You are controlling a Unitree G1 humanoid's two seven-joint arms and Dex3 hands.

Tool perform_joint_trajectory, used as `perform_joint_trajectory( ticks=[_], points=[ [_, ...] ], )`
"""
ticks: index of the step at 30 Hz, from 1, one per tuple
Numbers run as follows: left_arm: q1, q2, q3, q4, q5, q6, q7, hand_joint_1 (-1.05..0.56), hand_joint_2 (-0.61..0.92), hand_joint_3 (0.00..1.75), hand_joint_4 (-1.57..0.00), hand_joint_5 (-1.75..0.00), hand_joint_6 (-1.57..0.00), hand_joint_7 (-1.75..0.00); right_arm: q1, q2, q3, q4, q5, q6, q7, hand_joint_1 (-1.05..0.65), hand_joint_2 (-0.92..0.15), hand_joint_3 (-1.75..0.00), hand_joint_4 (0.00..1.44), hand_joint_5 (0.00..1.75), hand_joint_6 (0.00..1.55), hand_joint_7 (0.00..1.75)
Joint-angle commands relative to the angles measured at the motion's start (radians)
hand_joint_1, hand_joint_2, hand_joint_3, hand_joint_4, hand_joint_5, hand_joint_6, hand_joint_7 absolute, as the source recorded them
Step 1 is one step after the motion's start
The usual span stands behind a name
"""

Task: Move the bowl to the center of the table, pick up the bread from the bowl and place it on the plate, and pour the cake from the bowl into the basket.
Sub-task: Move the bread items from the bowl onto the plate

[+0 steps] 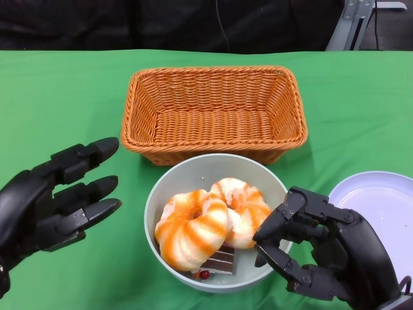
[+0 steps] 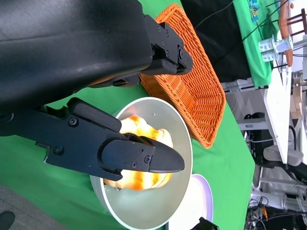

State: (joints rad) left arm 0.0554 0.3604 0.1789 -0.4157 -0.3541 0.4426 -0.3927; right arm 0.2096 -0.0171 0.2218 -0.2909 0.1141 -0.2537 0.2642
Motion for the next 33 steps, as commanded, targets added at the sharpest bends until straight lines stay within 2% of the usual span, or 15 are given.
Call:
perform_joint_trajectory(
  ticks=[1, 10, 19, 22, 23, 24, 25, 26, 28, 31, 33],
  points=[
    [-0.008, -0.088, 0.040, 0.043, -0.014, -0.104, 0.056, -0.50, 0.92, 0.11, -0.45, -0.16, -0.41, -0.09, 0.002, -0.003, -0.004, 0.013, 0.012, -0.020, 0.004, -0.24, -0.71, -0.58, 0.74, 1.42, 0.68, 1.21],
    [-0.018, -0.153, 0.042, 0.087, -0.003, -0.230, 0.079, -0.50, 0.92, 0.12, -0.55, -0.18, -0.51, -0.09, 0.003, -0.003, -0.004, 0.011, 0.010, -0.016, 0.003, -0.25, -0.70, -0.60, 0.73, 1.42, 0.67, 1.22],
    [-0.042, -0.244, 0.052, 0.179, -0.027, -0.400, 0.095, -0.32, 0.92, 0.11, -0.80, -0.29, -0.75, -0.15, 0.002, -0.005, -0.010, 0.019, 0.016, -0.023, 0.008, -0.26, -0.70, -0.60, 0.74, 1.42, 0.67, 1.22],
    [-0.054, -0.273, 0.053, 0.220, -0.037, -0.447, 0.090, -0.24, 0.92, 0.18, -0.78, -0.69, -0.92, -0.18, 0.002, -0.005, -0.012, 0.021, 0.016, -0.025, 0.008, -0.25, -0.70, -0.60, 0.74, 1.43, 0.68, 1.22],
    [-0.060, -0.281, 0.054, 0.236, -0.042, -0.460, 0.086, -0.22, 0.92, 0.22, -0.77, -0.88, -0.98, -0.25, 0.002, -0.006, -0.013, 0.023, 0.015, -0.028, 0.008, -0.25, -0.70, -0.60, 0.74, 1.43, 0.68, 1.22],
    [-0.068, -0.289, 0.051, 0.264, -0.037, -0.488, 0.081, -0.21, 0.92, 0.24, -0.76, -0.99, -1.02, -0.29, 0.002, -0.008, -0.015, 0.024, 0.020, -0.027, 0.012, -0.25, -0.70, -0.59, 0.74, 1.43, 0.68, 1.23],
    [-0.075, -0.294, 0.049, 0.290, -0.030, -0.514, 0.078, -0.20, 0.92, 0.28, -0.74, -1.16, -0.99, -0.49, 0.003, -0.010, -0.016, 0.023, 0.022, -0.025, 0.014, -0.24, -0.71, -0.59, 0.74, 1.43, 0.67, 1.23],
    [-0.080, -0.296, 0.045, 0.309, -0.023, -0.532, 0.080, -0.20, 0.92, 0.29, -0.73, -1.25, -0.95, -0.63, 0.004, -0.011, -0.017, 0.023, 0.025, -0.023, 0.015, -0.24, -0.71, -0.59, 0.74, 1.44, 0.67, 1.23],
    [-0.091, -0.300, 0.038, 0.352, 0.000, -0.573, 0.086, -0.16, 0.92, 0.34, -0.71, -1.36, -0.88, -0.84, 0.007, -0.012, -0.019, 0.020, 0.024, -0.017, 0.014, -0.24, -0.71, -0.59, 0.73, 1.44, 0.67, 1.23],
    [-0.109, -0.306, 0.033, 0.422, 0.005, -0.625, 0.075, -0.11, 0.92, 0.43, -0.68, -1.47, -0.81, -1.04, 0.011, -0.015, -0.021, 0.018, 0.024, -0.014, 0.014, -0.25, -0.71, -0.59, 0.74, 1.44, 0.67, 1.23],
    [-0.118, -0.307, 0.032, 0.464, 0.005, -0.658, 0.067, -0.12, 0.92, 0.44, -0.67, -1.49, -0.79, -1.08, 0.013, -0.017, -0.023, 0.017, 0.025, -0.012, 0.015, -0.24, -0.71, -0.59, 0.73, 1.43, 0.67, 1.23]
  ],
)
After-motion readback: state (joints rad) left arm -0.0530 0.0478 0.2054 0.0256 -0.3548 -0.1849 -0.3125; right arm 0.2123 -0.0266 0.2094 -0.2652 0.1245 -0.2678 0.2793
